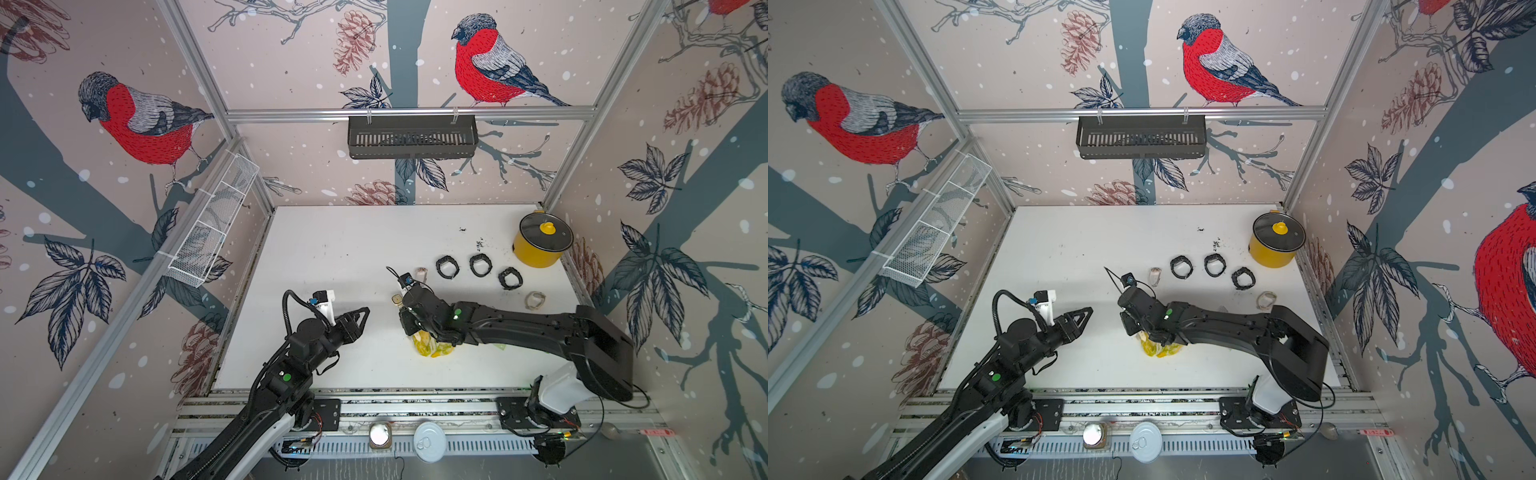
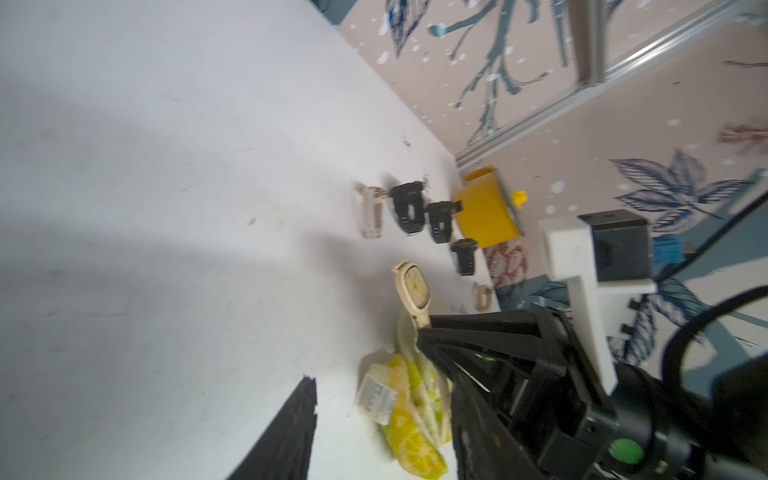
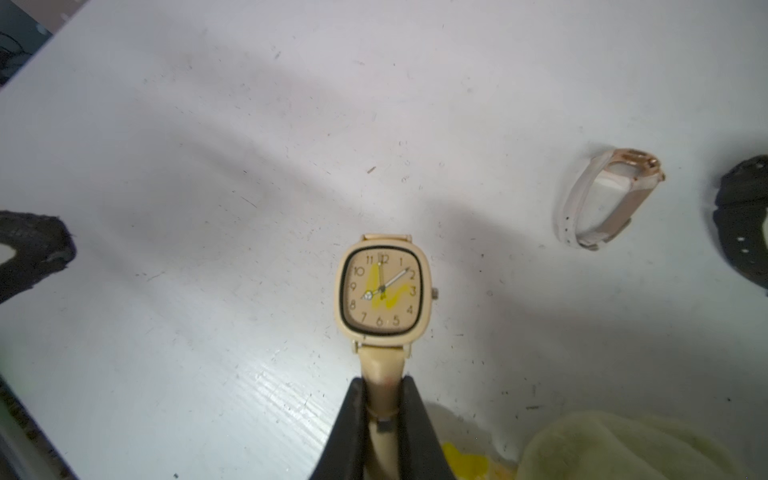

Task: Wipe the watch dial
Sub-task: Pick up the watch at the center of the board.

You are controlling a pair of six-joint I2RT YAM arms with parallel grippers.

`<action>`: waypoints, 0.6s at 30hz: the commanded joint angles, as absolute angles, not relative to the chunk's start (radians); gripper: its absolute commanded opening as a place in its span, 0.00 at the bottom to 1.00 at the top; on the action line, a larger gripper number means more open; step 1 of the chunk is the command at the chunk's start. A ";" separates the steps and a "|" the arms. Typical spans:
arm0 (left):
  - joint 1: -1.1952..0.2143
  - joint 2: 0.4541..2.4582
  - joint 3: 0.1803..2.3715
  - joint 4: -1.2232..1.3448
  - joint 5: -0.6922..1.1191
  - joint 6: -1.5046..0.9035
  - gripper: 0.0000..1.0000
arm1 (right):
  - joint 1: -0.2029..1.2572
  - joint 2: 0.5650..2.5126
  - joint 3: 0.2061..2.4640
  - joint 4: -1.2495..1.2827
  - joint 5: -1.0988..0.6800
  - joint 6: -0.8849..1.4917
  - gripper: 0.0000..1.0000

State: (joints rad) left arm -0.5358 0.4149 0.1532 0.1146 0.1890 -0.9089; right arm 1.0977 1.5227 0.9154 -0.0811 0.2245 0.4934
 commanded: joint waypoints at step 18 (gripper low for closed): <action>-0.712 0.642 0.320 0.484 0.543 -0.629 0.54 | 1.205 1.103 0.592 0.471 0.273 0.304 0.16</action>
State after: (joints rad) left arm -0.6746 0.6125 0.2878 0.4870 0.5488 -0.7483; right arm 1.1912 1.1099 0.5961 0.3855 0.2611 0.3382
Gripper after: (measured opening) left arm 0.542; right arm 0.157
